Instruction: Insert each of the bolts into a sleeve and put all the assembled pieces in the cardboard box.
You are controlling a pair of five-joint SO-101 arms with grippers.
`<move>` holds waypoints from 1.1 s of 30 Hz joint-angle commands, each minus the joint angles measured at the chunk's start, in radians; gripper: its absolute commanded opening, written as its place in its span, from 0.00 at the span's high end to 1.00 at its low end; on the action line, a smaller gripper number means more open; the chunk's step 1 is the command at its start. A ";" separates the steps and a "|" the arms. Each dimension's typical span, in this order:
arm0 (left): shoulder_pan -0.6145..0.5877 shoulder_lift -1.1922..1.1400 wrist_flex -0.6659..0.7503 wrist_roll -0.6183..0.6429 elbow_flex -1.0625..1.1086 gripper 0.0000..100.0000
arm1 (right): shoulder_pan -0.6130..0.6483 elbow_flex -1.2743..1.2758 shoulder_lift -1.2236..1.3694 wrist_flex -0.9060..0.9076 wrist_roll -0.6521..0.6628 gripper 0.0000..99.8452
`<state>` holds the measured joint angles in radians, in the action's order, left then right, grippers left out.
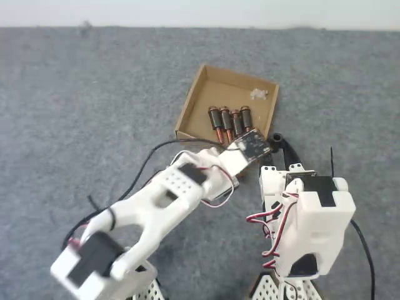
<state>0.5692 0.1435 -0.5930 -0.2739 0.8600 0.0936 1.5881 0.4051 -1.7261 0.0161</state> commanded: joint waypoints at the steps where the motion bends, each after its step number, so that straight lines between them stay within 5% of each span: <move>1: 0.028 -0.101 -0.107 -0.078 -0.180 0.86 | 0.008 0.005 0.001 -0.031 -0.009 0.99; 33: 0.025 -0.482 -0.416 -0.135 -0.631 0.86 | 0.008 0.005 0.001 -0.031 -0.009 0.99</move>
<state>0.5969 -0.3307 -0.9735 -0.3997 0.3015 0.0936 1.5881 0.4051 -1.7261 0.0161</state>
